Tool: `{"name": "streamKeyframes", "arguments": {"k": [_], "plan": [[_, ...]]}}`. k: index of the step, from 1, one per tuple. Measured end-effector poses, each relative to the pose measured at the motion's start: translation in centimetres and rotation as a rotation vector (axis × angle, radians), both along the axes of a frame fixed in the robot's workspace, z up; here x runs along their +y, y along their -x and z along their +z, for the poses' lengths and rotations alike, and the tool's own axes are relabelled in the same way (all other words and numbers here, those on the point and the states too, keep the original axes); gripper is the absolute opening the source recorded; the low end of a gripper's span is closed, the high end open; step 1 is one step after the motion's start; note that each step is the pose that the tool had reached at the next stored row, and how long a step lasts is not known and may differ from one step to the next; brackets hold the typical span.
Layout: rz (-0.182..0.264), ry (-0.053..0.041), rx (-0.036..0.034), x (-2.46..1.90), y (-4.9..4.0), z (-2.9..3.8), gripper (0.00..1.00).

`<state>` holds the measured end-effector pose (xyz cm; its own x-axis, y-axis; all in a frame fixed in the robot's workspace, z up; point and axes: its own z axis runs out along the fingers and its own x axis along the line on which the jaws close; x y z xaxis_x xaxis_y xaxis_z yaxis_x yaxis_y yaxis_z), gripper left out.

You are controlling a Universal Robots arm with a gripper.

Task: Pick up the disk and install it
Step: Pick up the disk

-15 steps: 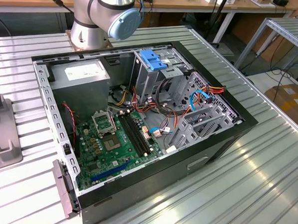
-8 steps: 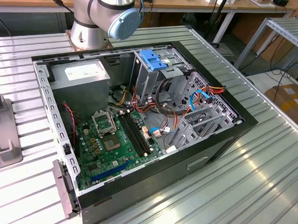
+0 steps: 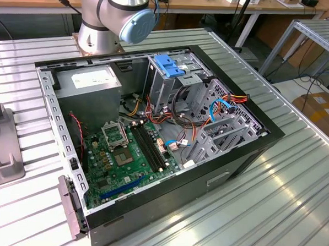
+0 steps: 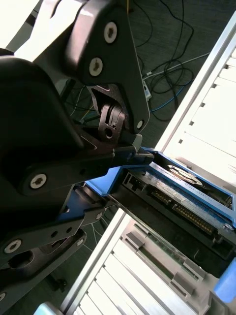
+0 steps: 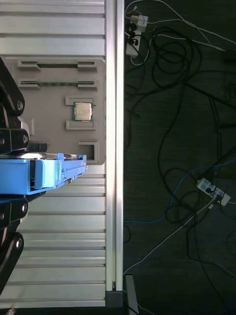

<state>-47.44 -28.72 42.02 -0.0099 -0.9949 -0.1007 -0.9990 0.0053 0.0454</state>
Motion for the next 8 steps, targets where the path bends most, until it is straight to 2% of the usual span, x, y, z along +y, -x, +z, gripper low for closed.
{"name": "streamKeyframes", "arguments": {"k": [8], "plan": [[0.000, 0.0000, 0.0000, 0.00, 0.00, 0.25, 0.37]]}}
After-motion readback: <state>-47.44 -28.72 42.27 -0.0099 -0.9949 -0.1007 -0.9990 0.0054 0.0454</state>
